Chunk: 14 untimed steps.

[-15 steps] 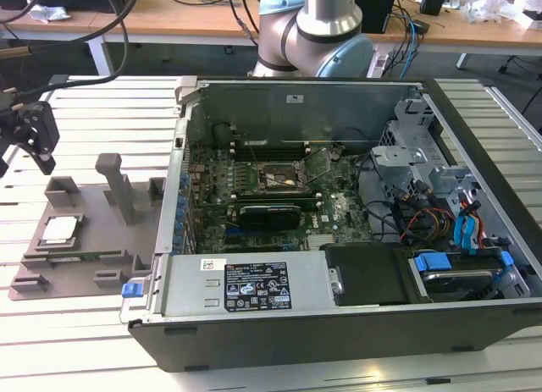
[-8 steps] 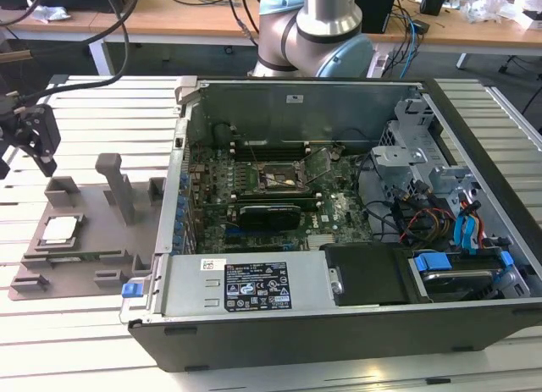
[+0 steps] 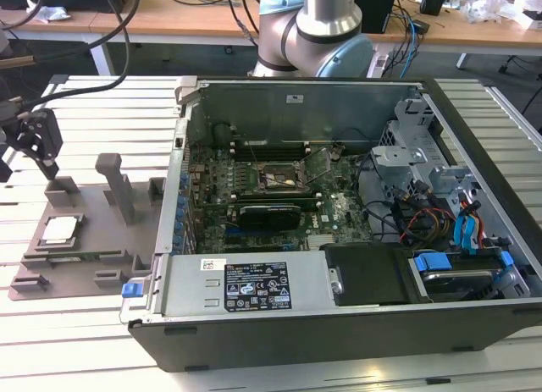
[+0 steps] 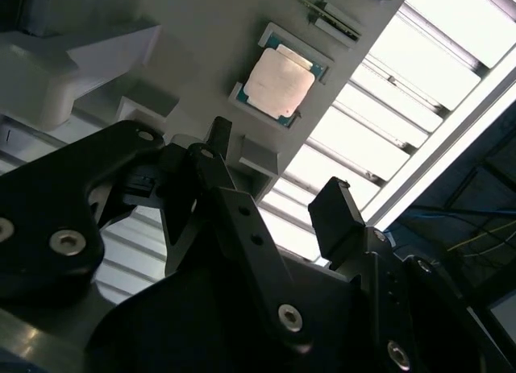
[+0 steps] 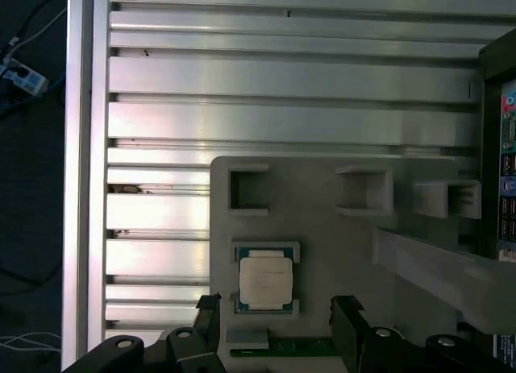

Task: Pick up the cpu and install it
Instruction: 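Pick up the cpu and move it towards the insertion slot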

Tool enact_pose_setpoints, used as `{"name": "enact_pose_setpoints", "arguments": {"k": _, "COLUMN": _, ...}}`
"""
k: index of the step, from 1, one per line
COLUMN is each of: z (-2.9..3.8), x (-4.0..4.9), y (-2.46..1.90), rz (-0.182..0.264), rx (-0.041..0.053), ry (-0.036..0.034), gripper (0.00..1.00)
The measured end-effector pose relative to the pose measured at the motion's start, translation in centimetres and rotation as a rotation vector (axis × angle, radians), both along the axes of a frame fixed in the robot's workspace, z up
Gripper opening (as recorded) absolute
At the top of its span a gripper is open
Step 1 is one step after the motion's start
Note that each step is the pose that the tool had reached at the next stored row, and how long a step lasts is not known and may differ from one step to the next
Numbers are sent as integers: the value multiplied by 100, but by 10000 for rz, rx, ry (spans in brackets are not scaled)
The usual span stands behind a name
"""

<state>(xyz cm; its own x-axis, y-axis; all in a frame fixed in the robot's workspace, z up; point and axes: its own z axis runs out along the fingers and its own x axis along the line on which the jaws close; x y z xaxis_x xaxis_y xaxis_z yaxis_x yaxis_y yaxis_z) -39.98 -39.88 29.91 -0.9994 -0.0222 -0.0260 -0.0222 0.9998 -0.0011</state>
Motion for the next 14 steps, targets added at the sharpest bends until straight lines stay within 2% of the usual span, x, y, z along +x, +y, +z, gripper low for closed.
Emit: {"name": "enact_pose_setpoints", "arguments": {"k": 14, "z": -90, "x": 0, "y": 0, "rz": 0, "rx": 0, "ry": 0, "gripper": 66}}
